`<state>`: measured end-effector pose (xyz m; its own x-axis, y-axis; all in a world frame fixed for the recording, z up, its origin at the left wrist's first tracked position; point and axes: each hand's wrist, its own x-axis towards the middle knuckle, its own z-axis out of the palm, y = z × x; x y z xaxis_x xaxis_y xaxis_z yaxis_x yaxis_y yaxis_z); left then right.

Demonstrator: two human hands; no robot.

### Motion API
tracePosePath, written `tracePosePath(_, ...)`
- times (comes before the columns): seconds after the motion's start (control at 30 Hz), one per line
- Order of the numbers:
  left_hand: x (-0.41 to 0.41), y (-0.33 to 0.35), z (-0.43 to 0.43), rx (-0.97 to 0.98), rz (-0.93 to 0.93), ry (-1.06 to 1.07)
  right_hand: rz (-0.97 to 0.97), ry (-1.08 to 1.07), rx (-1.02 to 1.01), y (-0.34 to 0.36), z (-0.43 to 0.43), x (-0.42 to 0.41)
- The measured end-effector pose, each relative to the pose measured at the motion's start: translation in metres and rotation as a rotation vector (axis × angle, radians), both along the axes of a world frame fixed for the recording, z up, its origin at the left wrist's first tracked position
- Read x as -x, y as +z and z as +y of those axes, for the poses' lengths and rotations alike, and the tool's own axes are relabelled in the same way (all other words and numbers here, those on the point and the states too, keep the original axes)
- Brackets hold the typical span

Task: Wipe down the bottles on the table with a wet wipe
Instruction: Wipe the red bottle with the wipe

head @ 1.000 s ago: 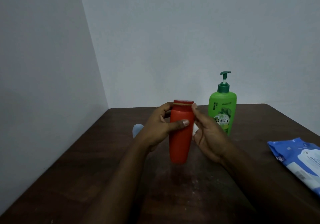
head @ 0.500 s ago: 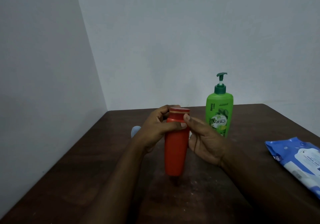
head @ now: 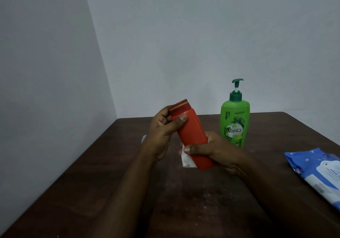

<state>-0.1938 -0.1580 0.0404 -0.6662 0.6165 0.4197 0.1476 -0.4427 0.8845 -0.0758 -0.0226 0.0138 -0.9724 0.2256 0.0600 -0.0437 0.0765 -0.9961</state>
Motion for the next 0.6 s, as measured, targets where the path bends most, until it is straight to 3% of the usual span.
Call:
tracePosePath(0.23, 0.013, 0.004, -0.006, -0.003, -0.041, 0.115, -0.039, 0.073, 0.04, -0.001, 0.002, -0.001)
tracePosePath(0.37, 0.002, -0.003, 0.001, 0.113, 0.105, 0.209, 0.095, 0.026, 0.232, 0.0, 0.004, 0.005)
tracePosePath(0.6, -0.008, -0.006, 0.006, 0.177, 0.13, 0.192, 0.209, 0.107, 0.457, 0.002, -0.006, 0.004)
